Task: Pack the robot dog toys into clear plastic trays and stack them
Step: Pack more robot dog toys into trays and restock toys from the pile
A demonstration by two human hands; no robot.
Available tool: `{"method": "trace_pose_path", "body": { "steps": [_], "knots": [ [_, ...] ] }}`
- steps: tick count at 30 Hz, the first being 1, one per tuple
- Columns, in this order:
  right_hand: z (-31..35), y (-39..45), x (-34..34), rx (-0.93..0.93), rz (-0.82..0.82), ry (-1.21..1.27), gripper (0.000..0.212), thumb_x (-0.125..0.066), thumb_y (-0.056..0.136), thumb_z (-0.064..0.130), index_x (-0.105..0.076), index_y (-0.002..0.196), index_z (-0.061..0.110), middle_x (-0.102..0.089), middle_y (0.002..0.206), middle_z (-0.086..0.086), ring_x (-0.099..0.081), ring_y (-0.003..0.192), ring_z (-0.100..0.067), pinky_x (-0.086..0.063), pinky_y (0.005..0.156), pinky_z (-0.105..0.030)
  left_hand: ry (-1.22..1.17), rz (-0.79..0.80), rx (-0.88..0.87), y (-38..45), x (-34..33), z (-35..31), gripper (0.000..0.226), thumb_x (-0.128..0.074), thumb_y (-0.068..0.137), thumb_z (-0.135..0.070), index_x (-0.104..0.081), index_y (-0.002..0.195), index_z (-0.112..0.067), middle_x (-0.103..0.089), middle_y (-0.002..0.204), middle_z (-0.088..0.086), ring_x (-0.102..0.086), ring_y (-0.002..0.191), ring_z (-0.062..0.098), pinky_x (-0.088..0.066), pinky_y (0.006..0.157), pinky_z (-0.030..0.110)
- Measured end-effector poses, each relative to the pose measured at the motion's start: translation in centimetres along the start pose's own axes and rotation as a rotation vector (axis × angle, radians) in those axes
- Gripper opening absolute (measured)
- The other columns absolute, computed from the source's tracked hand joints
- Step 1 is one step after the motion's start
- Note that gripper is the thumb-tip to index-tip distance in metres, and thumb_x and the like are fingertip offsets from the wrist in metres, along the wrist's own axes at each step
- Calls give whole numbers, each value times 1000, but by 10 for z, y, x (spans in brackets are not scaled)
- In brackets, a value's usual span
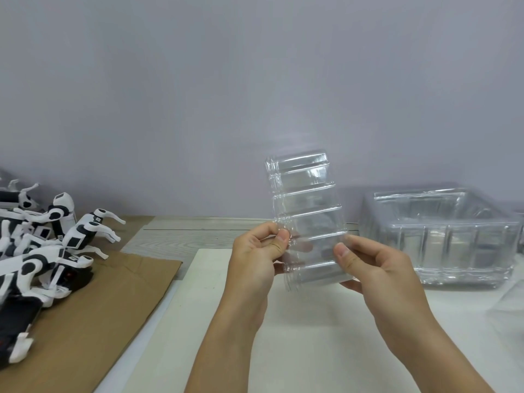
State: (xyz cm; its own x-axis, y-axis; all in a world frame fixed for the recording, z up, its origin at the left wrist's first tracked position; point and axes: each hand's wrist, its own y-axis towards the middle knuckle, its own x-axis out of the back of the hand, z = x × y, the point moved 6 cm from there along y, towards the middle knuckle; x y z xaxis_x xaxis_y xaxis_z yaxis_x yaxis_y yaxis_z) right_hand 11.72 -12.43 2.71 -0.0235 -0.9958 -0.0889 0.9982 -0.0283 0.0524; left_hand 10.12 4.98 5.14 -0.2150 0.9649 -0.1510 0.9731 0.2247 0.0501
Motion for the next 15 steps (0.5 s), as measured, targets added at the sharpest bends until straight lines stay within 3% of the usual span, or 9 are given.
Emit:
{"method": "trace_pose_path", "body": {
  "steps": [7, 15],
  "knots": [
    [-1, 0, 0, -29, 4, 20, 16, -70, 88, 21, -75, 103, 22, -76, 90, 10, -70, 84, 0, -53, 75, -30, -44, 16, 20, -1, -1, 0, 34, -55, 99, -6, -63, 67, -16, -66, 63, -5, -57, 50, 10, -47, 51, 19],
    [-5, 2, 1, -75, 11, 49, 16, -71, 87, 21, -76, 103, 21, -76, 90, 8, -68, 91, -10, -54, 84, -37, -129, 82, 106, -2, 0, 6, 43, -54, 98, -6, -66, 60, -24, -70, 71, -1, -61, 59, 13, -50, 62, 27]
  ]
}}
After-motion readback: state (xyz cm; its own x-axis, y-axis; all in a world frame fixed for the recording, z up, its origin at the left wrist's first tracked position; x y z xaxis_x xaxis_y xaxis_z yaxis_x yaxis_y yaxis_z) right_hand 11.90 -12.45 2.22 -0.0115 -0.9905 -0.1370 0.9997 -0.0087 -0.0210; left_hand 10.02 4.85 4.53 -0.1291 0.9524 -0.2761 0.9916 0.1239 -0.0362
